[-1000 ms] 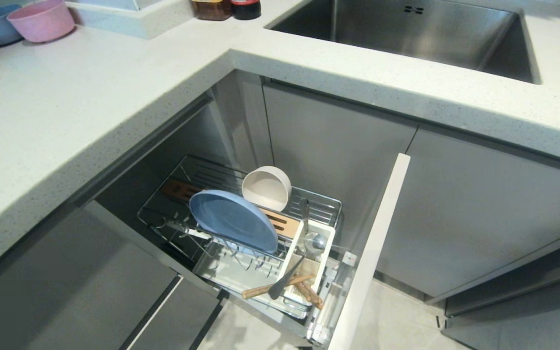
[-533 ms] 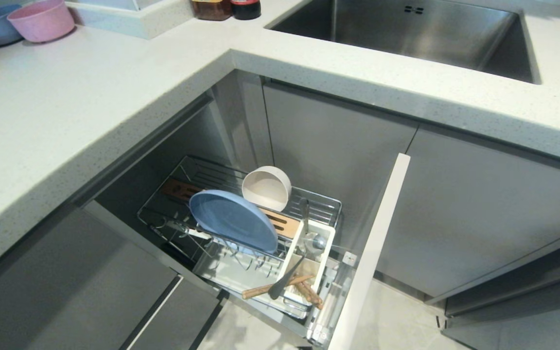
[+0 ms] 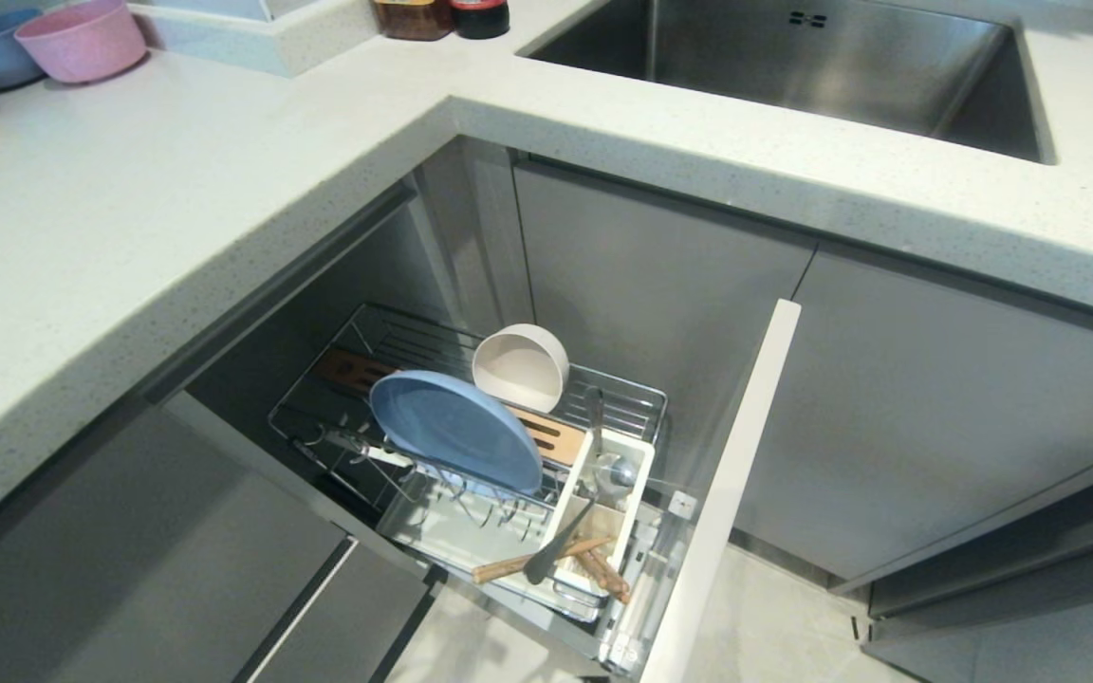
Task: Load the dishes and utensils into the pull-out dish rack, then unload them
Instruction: Take the plate out of the cupboard
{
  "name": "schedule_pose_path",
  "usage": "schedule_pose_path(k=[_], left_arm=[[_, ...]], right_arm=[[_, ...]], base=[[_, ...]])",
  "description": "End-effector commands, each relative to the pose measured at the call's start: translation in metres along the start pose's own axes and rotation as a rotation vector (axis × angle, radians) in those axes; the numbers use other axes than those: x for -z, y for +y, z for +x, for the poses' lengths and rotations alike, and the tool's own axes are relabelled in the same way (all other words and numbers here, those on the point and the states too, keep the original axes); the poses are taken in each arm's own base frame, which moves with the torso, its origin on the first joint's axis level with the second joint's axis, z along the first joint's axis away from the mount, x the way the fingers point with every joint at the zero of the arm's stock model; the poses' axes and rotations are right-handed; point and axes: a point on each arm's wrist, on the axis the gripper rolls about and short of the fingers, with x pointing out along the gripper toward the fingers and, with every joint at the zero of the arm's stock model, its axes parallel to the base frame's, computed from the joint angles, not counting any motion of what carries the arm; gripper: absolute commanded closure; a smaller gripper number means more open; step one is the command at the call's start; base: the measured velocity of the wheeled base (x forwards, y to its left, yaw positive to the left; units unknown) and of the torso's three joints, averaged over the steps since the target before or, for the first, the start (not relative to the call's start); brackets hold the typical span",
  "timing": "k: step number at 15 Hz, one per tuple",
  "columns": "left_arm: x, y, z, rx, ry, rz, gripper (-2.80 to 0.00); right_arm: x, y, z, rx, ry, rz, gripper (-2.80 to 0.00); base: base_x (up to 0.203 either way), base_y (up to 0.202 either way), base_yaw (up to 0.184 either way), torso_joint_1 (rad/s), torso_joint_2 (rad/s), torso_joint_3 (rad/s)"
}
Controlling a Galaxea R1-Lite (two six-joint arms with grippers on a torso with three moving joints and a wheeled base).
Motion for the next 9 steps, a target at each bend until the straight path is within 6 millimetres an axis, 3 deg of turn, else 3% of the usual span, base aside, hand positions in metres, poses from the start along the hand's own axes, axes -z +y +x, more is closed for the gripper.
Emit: schedule_pose_path(k=[1,4,6,9], left_arm=[[-0.034,0.000,0.001,0.062,-0.048,0.010,0.00],[-0.104,0.005,0.012,0.106,-0.130,-0.112,0.00],[-0.144,0.011,0.030,0.107,-0.152,-0.259,0.00],[-0.167,0.028,0.075,0.039,-0.102,-0.387,0.00]], right_arm=[[0.000,0.000,0.000,0.000,0.002,0.000,0.00],[0.000,0.000,0.000,0.000,0.002,0.000,0.00],[0.000,0.000,0.000,0.000,0.002,0.000,0.00],[0.000,0.000,0.000,0.000,0.002,0.000,0.00]], base=[[0.000,0.000,0.000,0.000,0.00,0.000],[0.000,0.000,0.000,0.000,0.00,0.000],[0.000,0.000,0.000,0.000,0.00,0.000],[0.000,0.000,0.000,0.000,0.00,0.000]])
